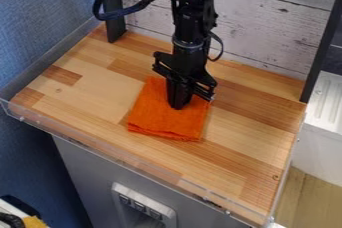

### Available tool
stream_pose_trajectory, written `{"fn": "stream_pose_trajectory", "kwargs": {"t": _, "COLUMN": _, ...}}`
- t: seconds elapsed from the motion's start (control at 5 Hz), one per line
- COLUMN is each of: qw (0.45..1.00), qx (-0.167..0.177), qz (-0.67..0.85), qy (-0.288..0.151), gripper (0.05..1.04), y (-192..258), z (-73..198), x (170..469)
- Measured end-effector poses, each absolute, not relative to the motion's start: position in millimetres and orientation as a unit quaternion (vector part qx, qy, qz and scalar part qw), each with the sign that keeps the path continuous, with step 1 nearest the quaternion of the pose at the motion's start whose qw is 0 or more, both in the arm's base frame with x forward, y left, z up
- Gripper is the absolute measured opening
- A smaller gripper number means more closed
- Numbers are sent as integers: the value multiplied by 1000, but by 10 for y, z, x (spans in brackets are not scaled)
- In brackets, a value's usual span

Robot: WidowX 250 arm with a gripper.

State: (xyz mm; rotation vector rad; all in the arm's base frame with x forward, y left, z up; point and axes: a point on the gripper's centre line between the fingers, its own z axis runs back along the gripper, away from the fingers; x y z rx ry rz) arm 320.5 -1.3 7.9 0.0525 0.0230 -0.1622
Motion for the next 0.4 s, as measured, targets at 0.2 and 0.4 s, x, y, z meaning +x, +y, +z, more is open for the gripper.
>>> {"fn": "stream_pose_trajectory", "kwargs": {"t": 0.2, "qw": 999, "qx": 29, "qz": -41, "qy": -13, "gripper": 59, "y": -34, "z": 85, "x": 3166}}
{"fn": "stream_pose_trajectory", "kwargs": {"t": 0.4, "qw": 999, "qx": 25, "qz": -19, "qy": -24, "gripper": 58, "y": -43, "z": 74, "x": 3080}}
